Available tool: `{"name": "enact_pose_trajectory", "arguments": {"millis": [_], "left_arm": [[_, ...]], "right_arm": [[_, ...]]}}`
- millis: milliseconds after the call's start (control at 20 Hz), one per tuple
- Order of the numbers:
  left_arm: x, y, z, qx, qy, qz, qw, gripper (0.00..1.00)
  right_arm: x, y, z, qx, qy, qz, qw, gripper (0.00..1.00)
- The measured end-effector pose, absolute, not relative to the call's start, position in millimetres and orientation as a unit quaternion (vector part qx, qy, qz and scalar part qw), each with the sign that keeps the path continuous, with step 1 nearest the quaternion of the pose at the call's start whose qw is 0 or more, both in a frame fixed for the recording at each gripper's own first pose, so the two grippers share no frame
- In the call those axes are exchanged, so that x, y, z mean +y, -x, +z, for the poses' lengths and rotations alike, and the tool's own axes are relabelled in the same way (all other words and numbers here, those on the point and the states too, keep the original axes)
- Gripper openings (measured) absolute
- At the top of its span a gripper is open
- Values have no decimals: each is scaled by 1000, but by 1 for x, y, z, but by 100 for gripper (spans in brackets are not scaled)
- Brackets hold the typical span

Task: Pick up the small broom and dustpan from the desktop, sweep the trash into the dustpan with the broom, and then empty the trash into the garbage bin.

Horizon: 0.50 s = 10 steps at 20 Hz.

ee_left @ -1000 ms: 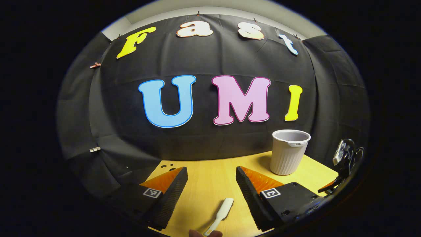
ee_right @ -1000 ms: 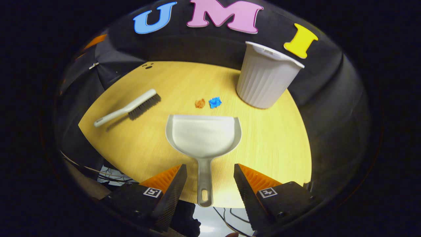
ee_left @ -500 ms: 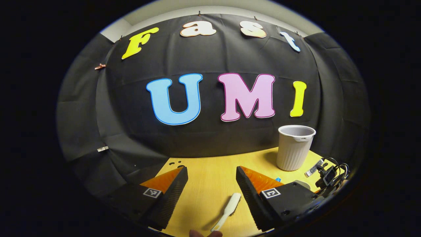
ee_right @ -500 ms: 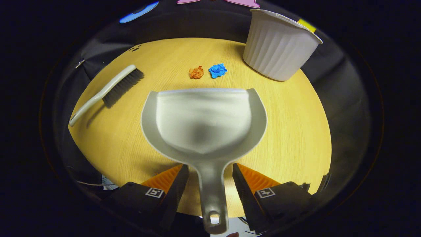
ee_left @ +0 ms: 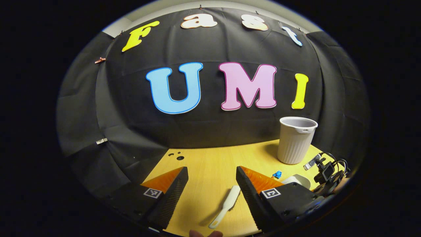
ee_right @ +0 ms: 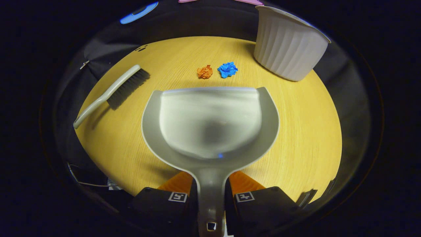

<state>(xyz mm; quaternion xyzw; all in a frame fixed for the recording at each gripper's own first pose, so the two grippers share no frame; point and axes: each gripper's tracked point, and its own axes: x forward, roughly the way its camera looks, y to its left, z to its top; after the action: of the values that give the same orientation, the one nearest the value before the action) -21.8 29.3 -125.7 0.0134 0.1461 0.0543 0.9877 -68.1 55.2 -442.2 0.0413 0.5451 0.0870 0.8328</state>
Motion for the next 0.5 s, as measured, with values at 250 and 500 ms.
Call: {"name": "enact_pose_trajectory", "arguments": {"millis": [250, 500], "left_arm": [[15, 16, -194, 242, -1, 12, 970, 94], [2, 12, -273, 358, 17, -39, 933, 94]], "right_arm": [[32, 77, -413, 524, -11, 98, 846, 37], [20, 94, -389, 516, -34, 87, 852, 37]]}}
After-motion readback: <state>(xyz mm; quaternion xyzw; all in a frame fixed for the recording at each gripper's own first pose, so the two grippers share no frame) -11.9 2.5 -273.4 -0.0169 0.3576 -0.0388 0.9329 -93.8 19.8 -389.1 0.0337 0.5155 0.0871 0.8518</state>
